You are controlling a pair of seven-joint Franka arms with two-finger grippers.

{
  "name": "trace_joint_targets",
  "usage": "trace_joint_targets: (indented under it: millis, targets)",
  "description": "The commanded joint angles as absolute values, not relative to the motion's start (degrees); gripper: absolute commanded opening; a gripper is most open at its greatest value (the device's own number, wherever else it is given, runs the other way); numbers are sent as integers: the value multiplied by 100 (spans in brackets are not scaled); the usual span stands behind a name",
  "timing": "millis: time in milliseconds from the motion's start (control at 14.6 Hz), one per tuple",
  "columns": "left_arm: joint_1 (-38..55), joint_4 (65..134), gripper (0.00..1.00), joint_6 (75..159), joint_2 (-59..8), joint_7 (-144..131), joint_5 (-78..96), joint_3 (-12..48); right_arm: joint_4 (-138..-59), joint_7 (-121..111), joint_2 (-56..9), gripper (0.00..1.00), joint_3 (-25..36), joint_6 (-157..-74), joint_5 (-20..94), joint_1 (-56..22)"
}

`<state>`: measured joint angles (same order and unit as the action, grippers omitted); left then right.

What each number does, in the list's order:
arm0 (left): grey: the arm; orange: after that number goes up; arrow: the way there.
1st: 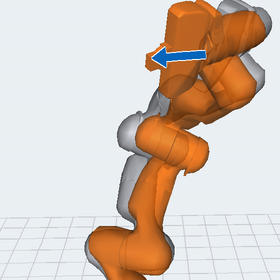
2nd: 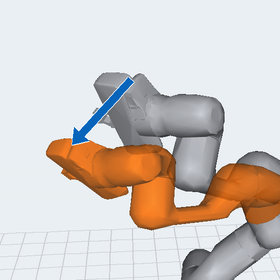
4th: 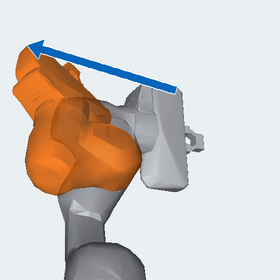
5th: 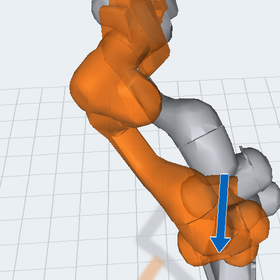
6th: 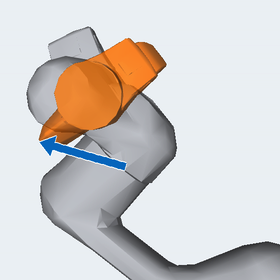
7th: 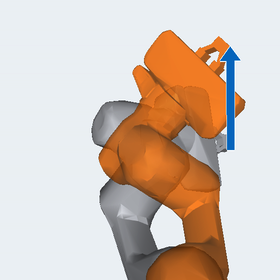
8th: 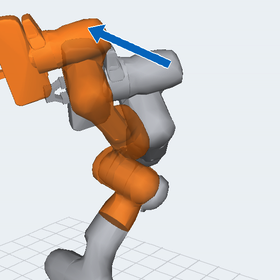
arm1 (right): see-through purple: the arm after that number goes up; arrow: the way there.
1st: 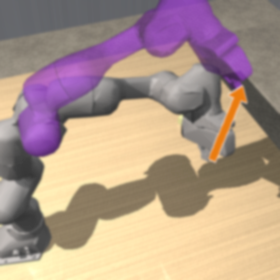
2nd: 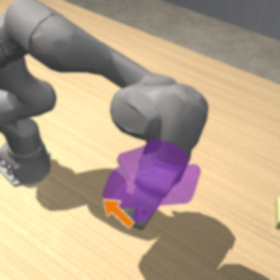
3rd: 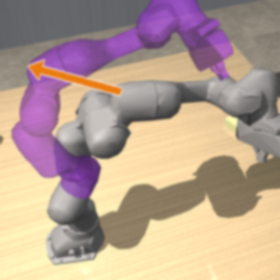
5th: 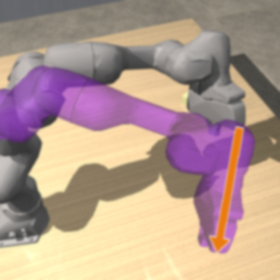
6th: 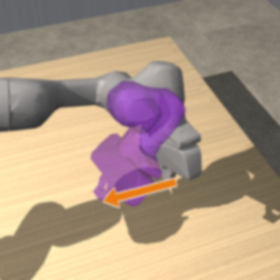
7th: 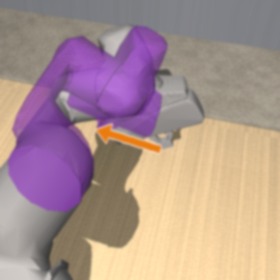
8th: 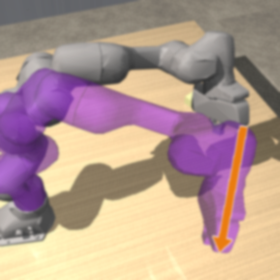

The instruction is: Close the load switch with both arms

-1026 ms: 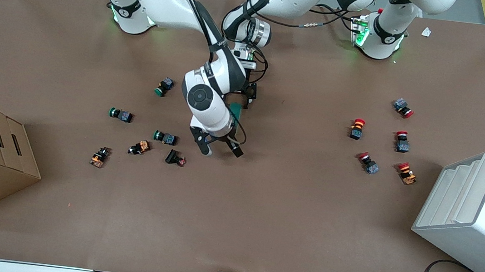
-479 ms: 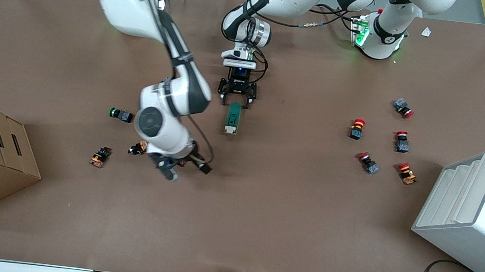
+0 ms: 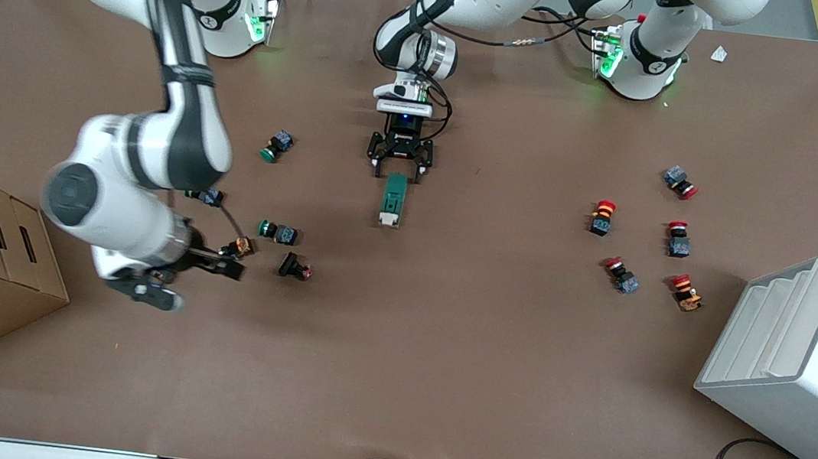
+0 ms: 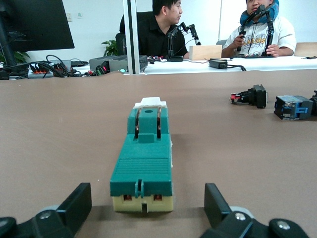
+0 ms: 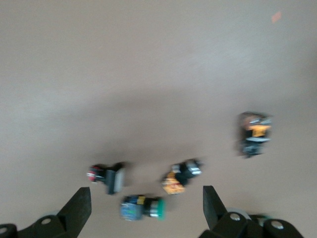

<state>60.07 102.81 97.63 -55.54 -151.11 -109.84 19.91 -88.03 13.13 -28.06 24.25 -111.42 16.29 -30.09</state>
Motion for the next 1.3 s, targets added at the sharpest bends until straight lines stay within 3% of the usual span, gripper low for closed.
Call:
trace_joint_targets:
  millis: [0, 342, 616, 958, 1232]
  targets:
    - [5906, 10213, 100, 10055, -5941, -15003, -10942, 1942, -9026, 539, -2006, 100, 2181, -10672, 995, -2384]
    - [5985, 10248, 100, 9924, -5924, -15099, -10925, 1951, -9035, -465, -1135, 100, 1943, -10091, 406, -1469]
    - [5906, 10204, 100, 9853, -5889, -15284, -10898, 1942, -9157, -501, -511, 100, 583, -9607, 27, -169]
    - [5854, 9898, 100, 9853, -5871, -15223, -10663, 1925, -9641, -501, 228, 100, 422, -9449, -62, 44]
    - [5529, 9205, 100, 9967, -5363, -13550, -8996, 2169, -9642, -492, 483, 100, 404, -9115, -62, 70]
